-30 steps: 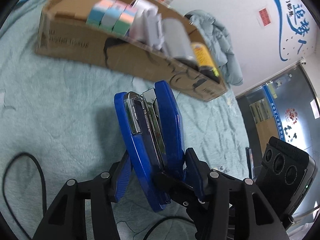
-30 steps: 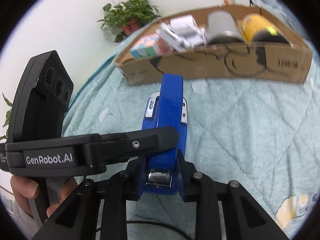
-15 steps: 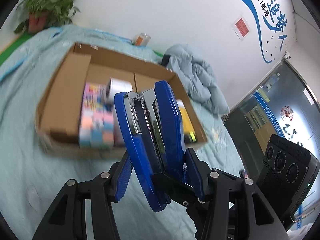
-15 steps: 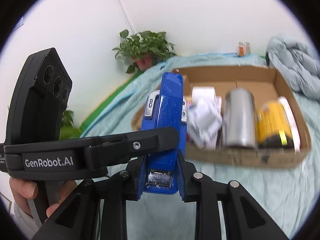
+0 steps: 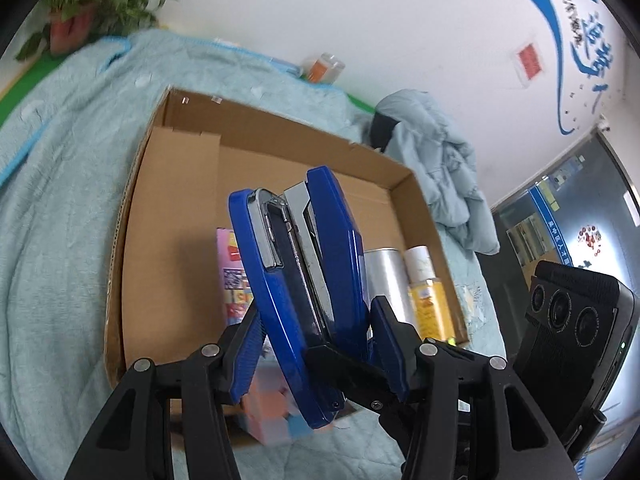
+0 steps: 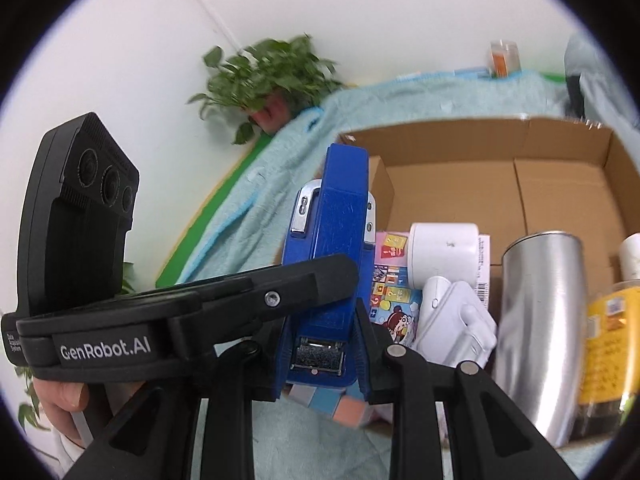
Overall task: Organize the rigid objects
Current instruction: 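Lower the stapler into the box above the Rubik's cube and release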
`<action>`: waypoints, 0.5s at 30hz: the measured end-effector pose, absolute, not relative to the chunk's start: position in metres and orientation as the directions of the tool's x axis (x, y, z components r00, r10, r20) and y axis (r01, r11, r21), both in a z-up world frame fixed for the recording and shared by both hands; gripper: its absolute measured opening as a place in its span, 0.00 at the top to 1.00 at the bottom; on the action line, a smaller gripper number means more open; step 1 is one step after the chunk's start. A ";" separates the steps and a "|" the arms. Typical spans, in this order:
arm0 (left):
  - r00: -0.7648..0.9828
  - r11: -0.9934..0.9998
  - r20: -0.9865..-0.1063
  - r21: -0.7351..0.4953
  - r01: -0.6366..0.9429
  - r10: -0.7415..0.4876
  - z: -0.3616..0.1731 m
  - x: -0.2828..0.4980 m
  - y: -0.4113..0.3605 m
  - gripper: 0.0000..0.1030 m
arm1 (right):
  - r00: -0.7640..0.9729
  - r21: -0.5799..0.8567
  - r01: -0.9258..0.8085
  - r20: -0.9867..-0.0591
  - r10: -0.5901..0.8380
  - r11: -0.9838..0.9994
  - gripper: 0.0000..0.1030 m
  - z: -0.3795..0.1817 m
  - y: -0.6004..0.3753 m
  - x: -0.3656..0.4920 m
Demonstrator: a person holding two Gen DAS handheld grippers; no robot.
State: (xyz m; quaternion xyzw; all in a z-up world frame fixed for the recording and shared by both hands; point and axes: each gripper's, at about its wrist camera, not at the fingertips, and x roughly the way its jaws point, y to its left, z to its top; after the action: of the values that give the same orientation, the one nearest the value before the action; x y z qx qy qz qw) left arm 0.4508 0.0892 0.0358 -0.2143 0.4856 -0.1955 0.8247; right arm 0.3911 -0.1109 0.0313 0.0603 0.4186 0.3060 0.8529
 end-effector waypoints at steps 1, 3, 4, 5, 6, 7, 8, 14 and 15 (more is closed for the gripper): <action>0.434 0.828 -0.723 -0.551 0.108 -0.538 0.029 0.457 0.092 0.52 | 0.449 0.375 -0.456 -0.686 0.572 0.807 0.76 0.027 -0.110 0.396; 0.407 0.815 -0.728 -0.574 0.080 -0.552 0.013 0.459 0.091 0.51 | 0.428 0.388 -0.428 -0.708 0.562 0.816 0.74 0.018 -0.109 0.402; 0.398 0.806 -0.725 -0.589 0.065 -0.562 0.007 0.460 0.092 0.50 | 0.422 0.391 -0.423 -0.713 0.560 0.818 0.73 0.016 -0.109 0.403; 0.391 0.790 -0.716 -0.611 0.049 -0.579 0.001 0.460 0.096 0.49 | 0.421 0.404 -0.416 -0.709 0.566 0.815 0.71 0.014 -0.111 0.401; 0.387 0.780 -0.710 -0.624 0.044 -0.589 -0.003 0.460 0.097 0.45 | 0.419 0.415 -0.412 -0.704 0.573 0.811 0.69 0.015 -0.113 0.400; 0.383 0.767 -0.699 -0.641 0.040 -0.604 -0.005 0.457 0.099 0.44 | 0.415 0.418 -0.411 -0.706 0.574 0.810 0.69 0.015 -0.115 0.397; 0.386 0.761 -0.692 -0.647 0.041 -0.610 -0.005 0.454 0.100 0.42 | 0.417 0.414 -0.415 -0.705 0.574 0.810 0.67 0.017 -0.116 0.394; 0.576 0.836 -0.671 -0.547 0.041 -0.467 0.031 0.402 0.108 0.19 | 0.464 0.357 -0.482 -0.671 0.579 0.800 0.32 0.033 -0.137 0.339; 0.594 0.848 -0.667 -0.528 0.050 -0.450 0.037 0.392 0.105 0.19 | 0.479 0.338 -0.491 -0.665 0.573 0.803 0.30 0.035 -0.141 0.331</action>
State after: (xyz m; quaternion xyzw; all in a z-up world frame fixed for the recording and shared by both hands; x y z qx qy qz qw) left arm 0.3915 0.1053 0.0373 -0.2343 0.4265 -0.1453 0.8615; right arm 0.3307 -0.1408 0.0353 0.0502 0.4057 0.3099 0.8584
